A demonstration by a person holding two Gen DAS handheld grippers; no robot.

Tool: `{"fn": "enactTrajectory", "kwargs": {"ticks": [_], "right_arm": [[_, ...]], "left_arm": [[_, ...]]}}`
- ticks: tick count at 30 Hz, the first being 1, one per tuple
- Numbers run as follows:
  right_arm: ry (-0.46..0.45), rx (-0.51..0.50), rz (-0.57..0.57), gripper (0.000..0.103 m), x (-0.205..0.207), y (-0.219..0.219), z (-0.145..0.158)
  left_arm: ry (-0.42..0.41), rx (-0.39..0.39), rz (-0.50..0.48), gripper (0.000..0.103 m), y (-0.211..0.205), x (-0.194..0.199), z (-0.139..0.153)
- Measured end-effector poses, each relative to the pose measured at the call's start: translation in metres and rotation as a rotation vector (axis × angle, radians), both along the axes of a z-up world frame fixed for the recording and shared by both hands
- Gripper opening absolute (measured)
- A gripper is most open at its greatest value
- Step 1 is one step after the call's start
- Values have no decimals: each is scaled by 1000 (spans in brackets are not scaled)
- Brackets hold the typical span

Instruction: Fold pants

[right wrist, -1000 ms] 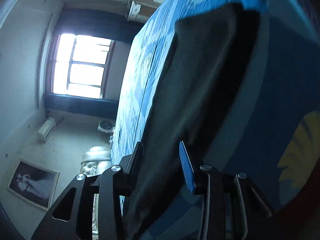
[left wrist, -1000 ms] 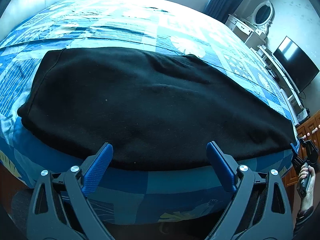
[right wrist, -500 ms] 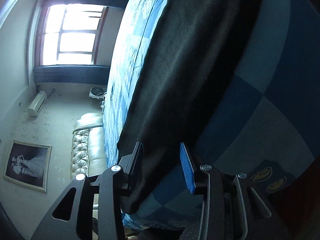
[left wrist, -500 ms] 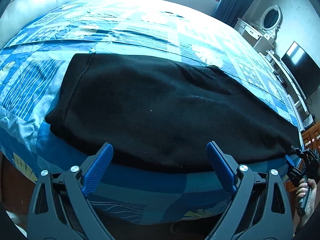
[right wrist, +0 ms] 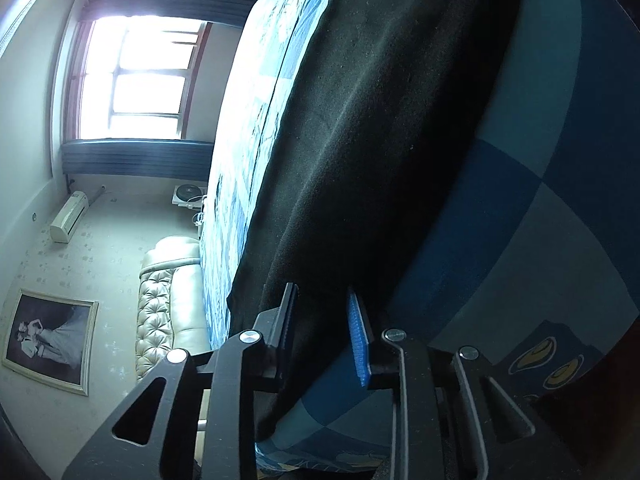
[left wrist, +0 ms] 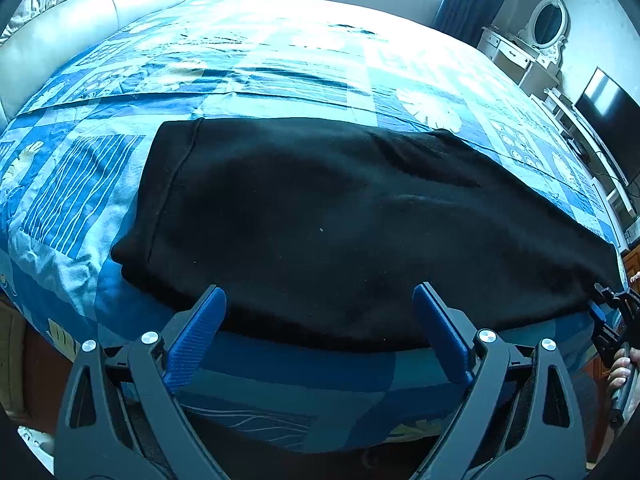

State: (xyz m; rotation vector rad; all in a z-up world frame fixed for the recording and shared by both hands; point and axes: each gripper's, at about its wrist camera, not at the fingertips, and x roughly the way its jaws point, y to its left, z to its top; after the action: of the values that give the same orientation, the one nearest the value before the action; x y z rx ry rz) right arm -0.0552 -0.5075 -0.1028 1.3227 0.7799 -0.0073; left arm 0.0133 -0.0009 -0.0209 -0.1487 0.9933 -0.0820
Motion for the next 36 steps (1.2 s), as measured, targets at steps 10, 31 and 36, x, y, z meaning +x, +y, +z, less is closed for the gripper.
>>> {"fn": "enactTrajectory", "kwargs": {"ticks": [10, 31, 36], "right_arm": [[26, -44, 36, 2, -8, 8, -6], [-126, -272, 42, 35, -17, -54, 62], [-98, -466, -153, 55, -39, -169, 87]], "left_arm": [[-5, 20, -11, 94, -4, -1, 0], [-7, 51, -1, 94, 5, 4, -7], [-1, 39, 5, 94, 8, 4, -8]]}}
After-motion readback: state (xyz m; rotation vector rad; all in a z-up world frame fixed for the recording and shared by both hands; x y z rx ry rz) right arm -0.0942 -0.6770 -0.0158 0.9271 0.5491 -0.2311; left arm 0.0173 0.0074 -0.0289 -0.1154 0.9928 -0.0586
